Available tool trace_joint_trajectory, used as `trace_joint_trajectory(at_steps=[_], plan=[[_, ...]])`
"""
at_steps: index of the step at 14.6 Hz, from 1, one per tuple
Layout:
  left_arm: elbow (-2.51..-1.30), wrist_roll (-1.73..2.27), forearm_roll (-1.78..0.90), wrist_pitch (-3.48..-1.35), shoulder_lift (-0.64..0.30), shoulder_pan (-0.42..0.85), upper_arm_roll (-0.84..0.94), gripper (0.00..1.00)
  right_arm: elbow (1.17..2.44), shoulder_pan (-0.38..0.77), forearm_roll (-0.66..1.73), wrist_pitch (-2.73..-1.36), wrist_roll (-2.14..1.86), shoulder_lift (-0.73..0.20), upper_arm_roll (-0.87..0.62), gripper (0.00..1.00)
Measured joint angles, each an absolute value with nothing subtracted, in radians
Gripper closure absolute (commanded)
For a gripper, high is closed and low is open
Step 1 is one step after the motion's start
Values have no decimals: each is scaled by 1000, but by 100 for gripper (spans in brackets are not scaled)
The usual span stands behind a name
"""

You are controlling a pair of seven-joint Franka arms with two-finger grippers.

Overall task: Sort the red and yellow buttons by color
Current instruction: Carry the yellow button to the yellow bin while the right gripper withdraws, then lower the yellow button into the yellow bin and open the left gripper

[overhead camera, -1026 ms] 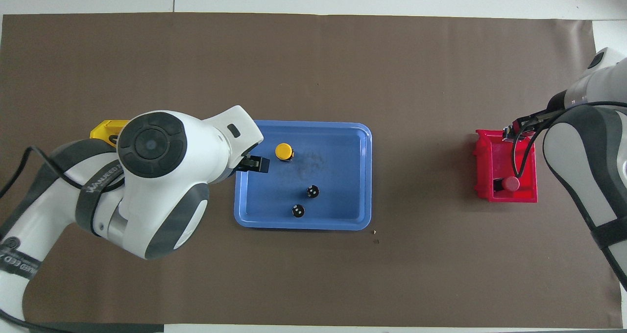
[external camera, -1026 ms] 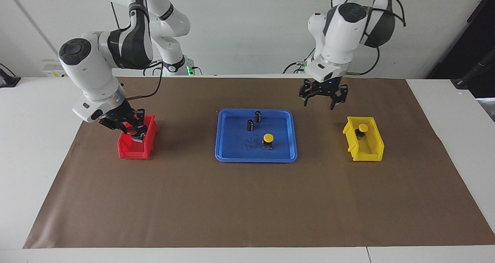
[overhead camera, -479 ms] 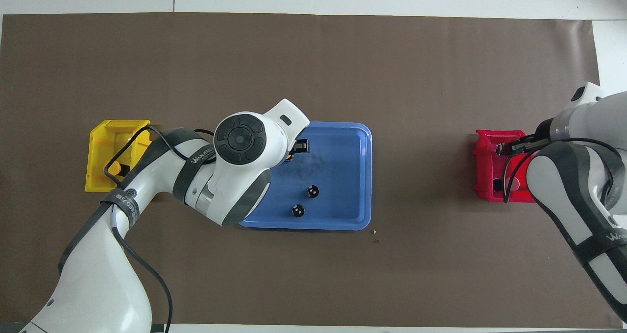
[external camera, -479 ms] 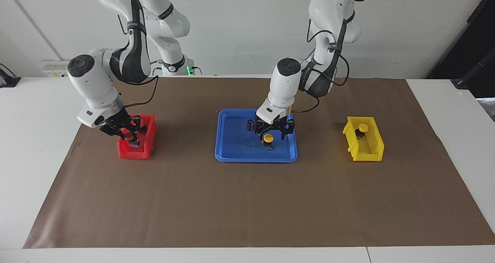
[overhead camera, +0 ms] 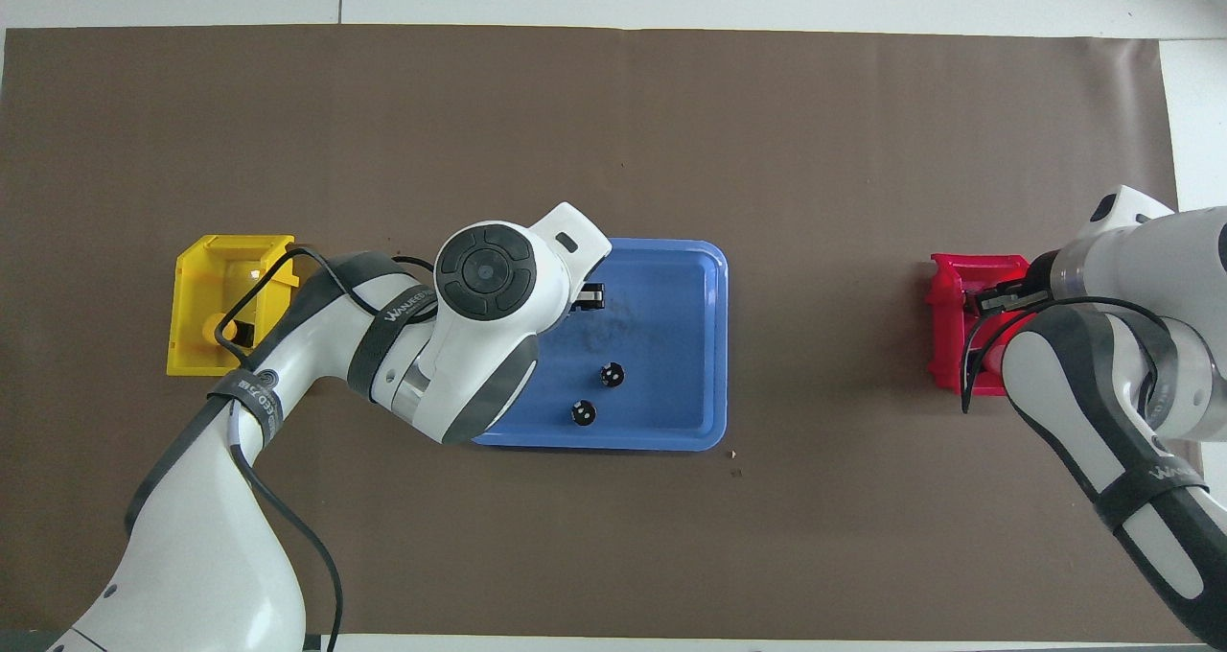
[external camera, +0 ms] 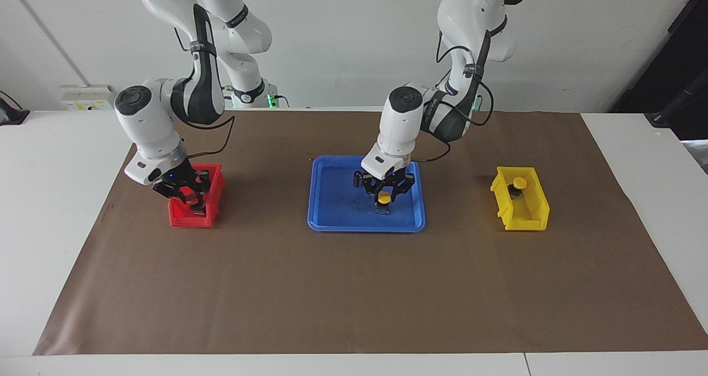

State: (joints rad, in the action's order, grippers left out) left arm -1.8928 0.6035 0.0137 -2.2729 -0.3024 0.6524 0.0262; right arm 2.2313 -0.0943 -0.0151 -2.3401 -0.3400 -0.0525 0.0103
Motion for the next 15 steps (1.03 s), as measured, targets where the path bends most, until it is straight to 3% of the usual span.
trace_joint_trajectory(at_steps=[1,2,4,6,7,11,15], plan=[[-1891,604,14,-2261,-302,652,25,91,2231,-95,-15,-2338,-341,-51,10,26],[-1889,604,14,-2255,-302,652,25,98,2229,-95,-15,-2328,-342,-48,10,19],[-1880,606,14,-2244,-299,651,19,98,2191,-95,-15,-2246,-343,-41,9,13],[-1843,606,14,-2185,-289,640,5,99,2100,-95,-15,-2109,-343,-30,8,0],[-1807,601,14,-2119,-278,616,-1,98,2038,-95,-15,-2037,-343,-24,8,0],[-1680,368,14,-1843,-177,370,-15,98,1751,-80,-15,-1674,-256,-3,1,0],[-1700,91,14,-1799,-142,128,-22,98,1634,-75,-15,-1541,-177,4,3,0]])
